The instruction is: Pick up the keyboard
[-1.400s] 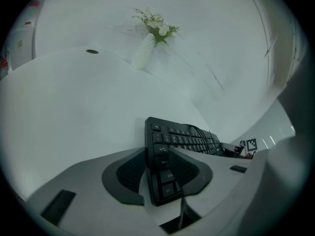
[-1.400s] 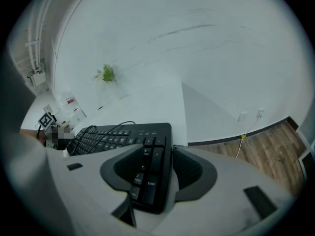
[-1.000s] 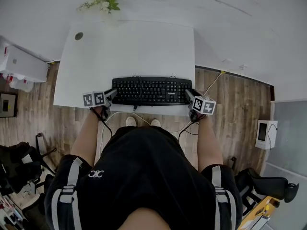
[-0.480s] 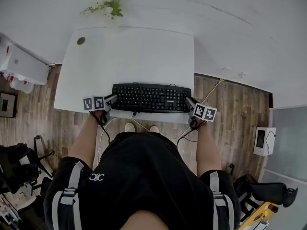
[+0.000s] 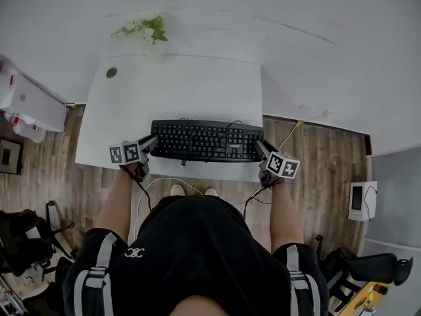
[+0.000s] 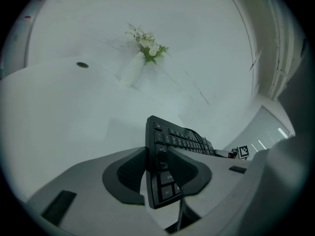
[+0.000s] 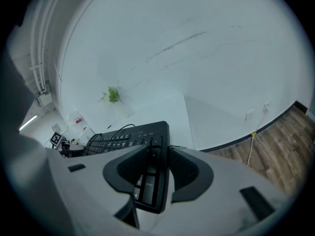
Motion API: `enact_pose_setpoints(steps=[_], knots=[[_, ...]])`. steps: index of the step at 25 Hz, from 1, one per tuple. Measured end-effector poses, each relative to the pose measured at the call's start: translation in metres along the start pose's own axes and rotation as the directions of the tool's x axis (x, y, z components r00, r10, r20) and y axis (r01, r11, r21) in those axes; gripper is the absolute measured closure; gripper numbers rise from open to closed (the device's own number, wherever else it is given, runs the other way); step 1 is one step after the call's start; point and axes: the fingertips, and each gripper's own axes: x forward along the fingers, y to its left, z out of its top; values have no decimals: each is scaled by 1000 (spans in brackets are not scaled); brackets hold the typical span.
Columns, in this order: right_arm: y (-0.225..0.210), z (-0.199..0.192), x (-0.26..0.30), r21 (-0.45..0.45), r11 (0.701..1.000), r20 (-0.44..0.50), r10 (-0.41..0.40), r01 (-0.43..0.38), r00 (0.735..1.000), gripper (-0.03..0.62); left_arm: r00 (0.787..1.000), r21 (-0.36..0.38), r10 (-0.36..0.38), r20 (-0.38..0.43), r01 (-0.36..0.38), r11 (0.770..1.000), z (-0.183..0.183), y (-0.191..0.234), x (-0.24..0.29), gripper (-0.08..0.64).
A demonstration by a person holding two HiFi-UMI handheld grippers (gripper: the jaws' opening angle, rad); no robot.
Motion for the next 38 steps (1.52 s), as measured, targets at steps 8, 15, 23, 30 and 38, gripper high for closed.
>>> enact_pose_setpoints(steps=[8,15,23,30,38], knots=[[36,81,-22,-87,996,162,27,-13,986,448,987,69,-42,152,32,997,60,-35,-26,410],[85,161,-45,-186,982,308,93,-36,947,448,946,171,-99,308,48,984,131,-69,-67,410],[145,263,-91,-291,955,485,191,-48,853,448,859,303,-195,473,50,952,220,-130,-125,410],[182,305,-132,-351,935,583,251,-39,772,456,790,383,-268,552,45,922,254,-163,-166,410],[183,304,-134,-344,938,591,246,-36,768,457,789,383,-273,551,52,922,254,-163,-166,411]])
